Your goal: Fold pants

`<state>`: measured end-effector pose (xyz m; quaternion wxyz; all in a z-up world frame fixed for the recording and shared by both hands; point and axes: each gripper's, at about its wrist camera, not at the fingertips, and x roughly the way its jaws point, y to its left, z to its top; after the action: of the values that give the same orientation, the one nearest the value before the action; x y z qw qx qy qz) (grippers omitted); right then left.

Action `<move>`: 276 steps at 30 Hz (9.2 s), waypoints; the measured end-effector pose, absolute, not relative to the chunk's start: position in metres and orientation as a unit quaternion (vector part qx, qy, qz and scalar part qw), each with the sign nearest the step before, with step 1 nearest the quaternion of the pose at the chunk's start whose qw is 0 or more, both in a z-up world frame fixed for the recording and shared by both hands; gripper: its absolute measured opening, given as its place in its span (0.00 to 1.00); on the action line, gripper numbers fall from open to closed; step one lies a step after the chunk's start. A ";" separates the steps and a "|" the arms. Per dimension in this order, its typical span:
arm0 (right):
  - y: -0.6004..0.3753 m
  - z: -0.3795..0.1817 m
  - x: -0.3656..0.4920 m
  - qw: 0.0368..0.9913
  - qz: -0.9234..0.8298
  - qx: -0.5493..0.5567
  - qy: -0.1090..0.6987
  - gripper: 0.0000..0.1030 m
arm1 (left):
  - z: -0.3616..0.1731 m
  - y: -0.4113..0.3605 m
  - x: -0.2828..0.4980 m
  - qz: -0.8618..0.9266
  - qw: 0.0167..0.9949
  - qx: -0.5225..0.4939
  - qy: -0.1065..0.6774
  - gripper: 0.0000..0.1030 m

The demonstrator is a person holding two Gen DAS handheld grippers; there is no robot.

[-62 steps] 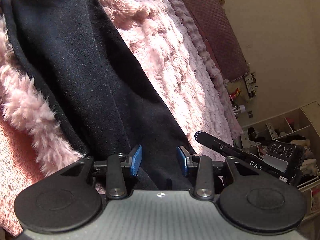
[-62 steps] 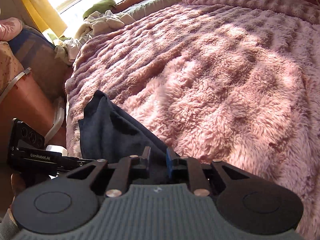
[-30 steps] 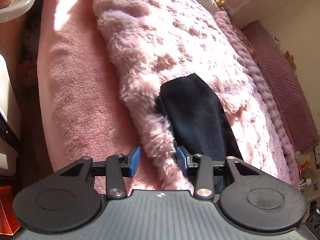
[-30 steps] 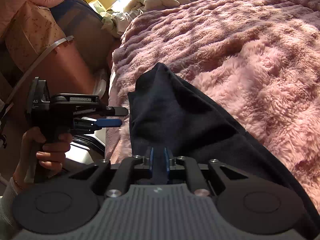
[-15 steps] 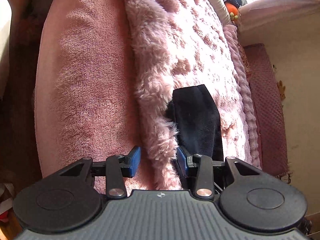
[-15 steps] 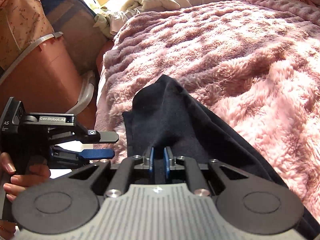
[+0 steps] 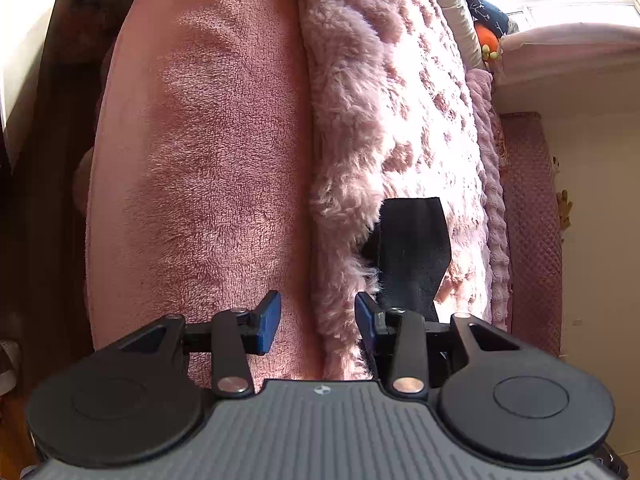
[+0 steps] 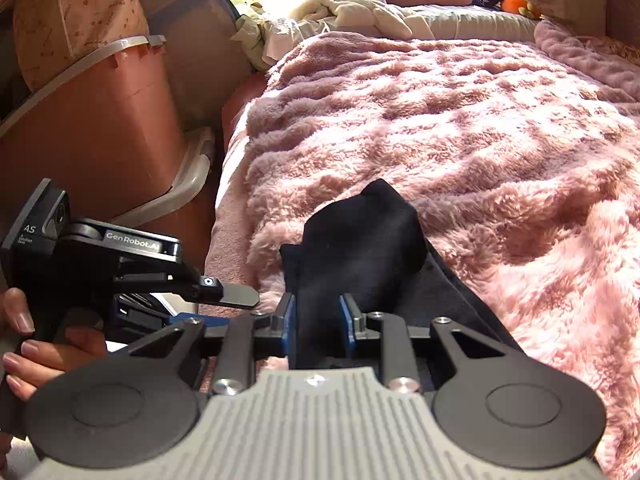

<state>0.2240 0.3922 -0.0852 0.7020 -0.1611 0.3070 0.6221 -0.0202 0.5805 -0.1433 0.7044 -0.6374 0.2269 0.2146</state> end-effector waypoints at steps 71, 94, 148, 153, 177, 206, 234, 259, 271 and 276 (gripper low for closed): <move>0.446 -0.045 0.317 0.829 0.494 -0.053 0.255 0.76 | -0.108 0.561 0.021 0.284 0.763 -0.499 0.297 0.46; -0.137 -0.032 0.237 0.919 0.163 -0.087 0.348 0.67 | -0.048 0.296 0.114 -0.086 0.873 -0.337 0.342 0.46; -0.423 -0.070 0.140 0.888 0.290 0.130 0.332 0.00 | -0.080 0.107 0.085 -0.158 0.856 -0.236 0.432 0.49; -0.459 -0.071 0.126 0.853 0.325 0.173 0.370 0.00 | -0.081 0.108 0.084 -0.153 0.854 -0.246 0.433 0.49; -0.377 -0.033 0.176 0.887 0.239 0.144 0.367 0.31 | -0.060 0.012 0.130 -0.316 0.830 -0.226 0.401 0.47; -0.248 -0.042 0.190 0.952 0.131 -0.016 0.277 0.39 | -0.014 0.252 0.027 -0.017 0.884 -0.347 0.313 0.53; -0.097 -0.057 0.167 0.914 0.212 0.044 0.342 0.40 | -0.144 0.583 0.060 0.096 0.819 -0.525 0.208 0.52; -0.195 -0.035 0.155 0.943 0.133 0.110 0.284 0.42 | 0.042 0.417 0.081 0.002 0.929 -0.362 0.077 0.07; -0.317 -0.046 0.128 0.943 0.054 0.217 0.248 0.42 | 0.118 0.132 0.083 -0.057 0.967 -0.228 0.094 0.07; -0.351 -0.049 0.109 0.950 0.039 0.224 0.213 0.43 | 0.081 0.017 0.104 -0.135 0.959 -0.202 0.148 0.07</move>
<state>0.1094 -0.3506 -0.0491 0.9504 0.2235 0.2128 0.0387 0.1035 0.0170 0.0808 0.9588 -0.2019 0.1476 -0.1345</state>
